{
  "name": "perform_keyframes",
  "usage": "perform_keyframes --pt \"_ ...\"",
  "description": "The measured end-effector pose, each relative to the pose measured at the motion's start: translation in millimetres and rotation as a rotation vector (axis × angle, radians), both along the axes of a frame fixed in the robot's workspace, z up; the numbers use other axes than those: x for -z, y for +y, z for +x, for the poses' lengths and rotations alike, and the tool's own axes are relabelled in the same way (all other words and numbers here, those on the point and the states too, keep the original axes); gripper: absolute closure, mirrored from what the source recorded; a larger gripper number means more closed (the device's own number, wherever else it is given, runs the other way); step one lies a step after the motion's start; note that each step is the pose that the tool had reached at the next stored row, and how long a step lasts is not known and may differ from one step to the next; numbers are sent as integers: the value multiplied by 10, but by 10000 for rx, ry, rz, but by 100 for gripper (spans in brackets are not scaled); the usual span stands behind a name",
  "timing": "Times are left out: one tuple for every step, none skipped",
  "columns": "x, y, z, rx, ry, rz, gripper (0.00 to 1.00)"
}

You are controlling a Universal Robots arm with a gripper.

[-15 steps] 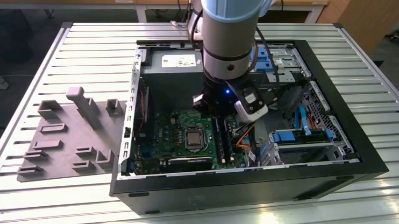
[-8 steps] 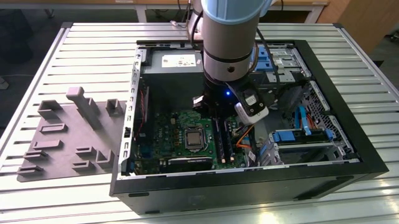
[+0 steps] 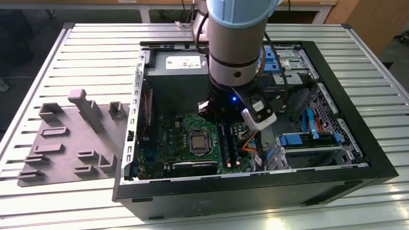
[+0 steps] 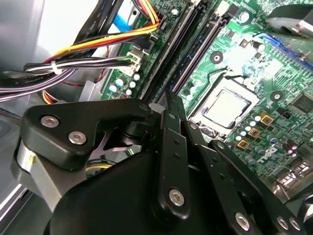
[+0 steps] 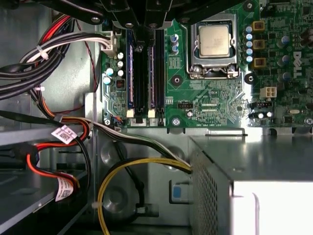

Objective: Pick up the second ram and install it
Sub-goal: 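Press down the second ram until it locks into place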

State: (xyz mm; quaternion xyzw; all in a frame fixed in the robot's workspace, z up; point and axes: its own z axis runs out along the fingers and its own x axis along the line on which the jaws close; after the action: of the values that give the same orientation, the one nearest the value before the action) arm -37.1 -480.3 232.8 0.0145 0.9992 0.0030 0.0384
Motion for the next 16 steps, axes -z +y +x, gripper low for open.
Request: perform_keyframes --pt "0 -7 0 -1 0 -3 89" --pt "0 -13 0 -1 0 -6 89" --pt "0 -20 0 -1 0 -8 89" --pt "0 -26 0 0 0 -10 89" --pt "0 -33 0 -1 0 -12 89" --pt "0 -41 0 -1 0 -15 89" --pt "0 -50 1 -1 0 -17 89" --pt "0 -60 0 -1 0 -18 89" --pt "0 -69 0 -1 0 -20 89" --pt "0 -78 0 -1 0 -21 89" --pt "0 -86 0 -1 0 -23 89" --pt "0 -95 0 -1 0 -23 89" --pt "0 -103 0 -1 0 -24 89" --pt "0 -110 0 0 0 -25 89" --pt "0 -118 0 -1 0 -26 89" --pt "0 -127 0 -1 0 -26 89"
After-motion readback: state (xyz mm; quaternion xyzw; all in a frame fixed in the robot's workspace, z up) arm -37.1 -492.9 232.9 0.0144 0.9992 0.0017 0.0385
